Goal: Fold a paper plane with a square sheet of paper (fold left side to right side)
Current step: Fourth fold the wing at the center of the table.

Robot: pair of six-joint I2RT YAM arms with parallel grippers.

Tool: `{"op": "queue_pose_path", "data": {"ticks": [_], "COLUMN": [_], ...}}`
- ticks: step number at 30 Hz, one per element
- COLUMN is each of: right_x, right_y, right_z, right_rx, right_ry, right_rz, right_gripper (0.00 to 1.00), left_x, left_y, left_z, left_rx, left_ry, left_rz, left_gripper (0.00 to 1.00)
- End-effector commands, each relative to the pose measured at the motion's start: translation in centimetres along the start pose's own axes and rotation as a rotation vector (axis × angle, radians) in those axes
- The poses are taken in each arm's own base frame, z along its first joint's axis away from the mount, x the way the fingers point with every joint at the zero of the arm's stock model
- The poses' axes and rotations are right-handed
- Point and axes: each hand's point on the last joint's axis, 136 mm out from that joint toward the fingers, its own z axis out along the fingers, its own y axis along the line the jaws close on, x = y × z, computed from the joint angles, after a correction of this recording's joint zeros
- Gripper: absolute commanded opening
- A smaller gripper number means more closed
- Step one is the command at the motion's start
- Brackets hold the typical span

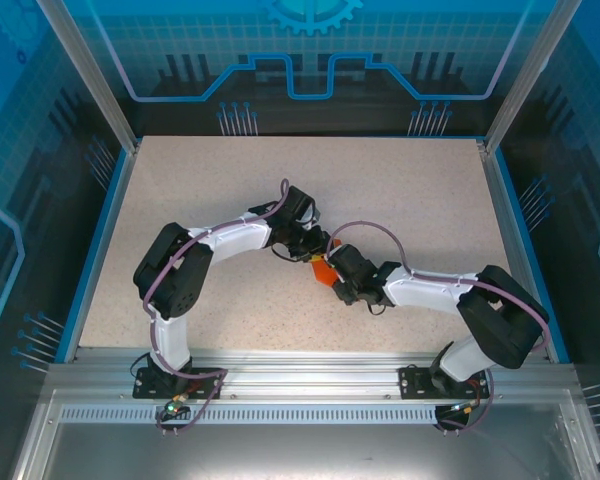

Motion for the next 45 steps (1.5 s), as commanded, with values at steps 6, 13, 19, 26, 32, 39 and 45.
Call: {"op": "queue_pose_path", "data": {"ticks": [6,13,19,26,32,39,45], "right_x": [0.0,0.2,0.1,0.0,0.5,1.1,1.3], "right_y": [0.2,0.2,0.4,0.5,0.1,0.0,0.0], "right_z": [0.5,0.6,0.7,0.6,0.9,1.2,1.3], "right_rx": [-0.036,-0.063,-0.141,-0.26,-0.293,-0.312,-0.314], "right_ry": [0.003,0.008,0.004,0.0,0.014,0.025,0.034], "right_rz": [0.035,0.055,0.111,0.196,0.241,0.27,0.277], "right_gripper": [0.19,0.17,0.16,0.15,0.15,0.15,0.15], "left_x": [-1.0,-1.5,-1.0,0.9,1.7,1.8,1.9], "left_y": [0.4,1.1,2.5,3.6,2.3,0.4,-0.1], "left_z": [-3.5,-5.6,-7.0,-4.9,-1.9,0.8,2.3], "left_rx": [0.001,0.014,0.001,0.022,0.038,0.037,0.034], "left_ry": [-0.061,-0.109,-0.149,-0.088,-0.026,0.026,0.049], "left_rz": [0.001,-0.006,-0.017,-0.035,-0.014,0.017,0.022], "left_gripper": [0.5,0.64,0.64,0.56,0.5,0.44,0.42]}}
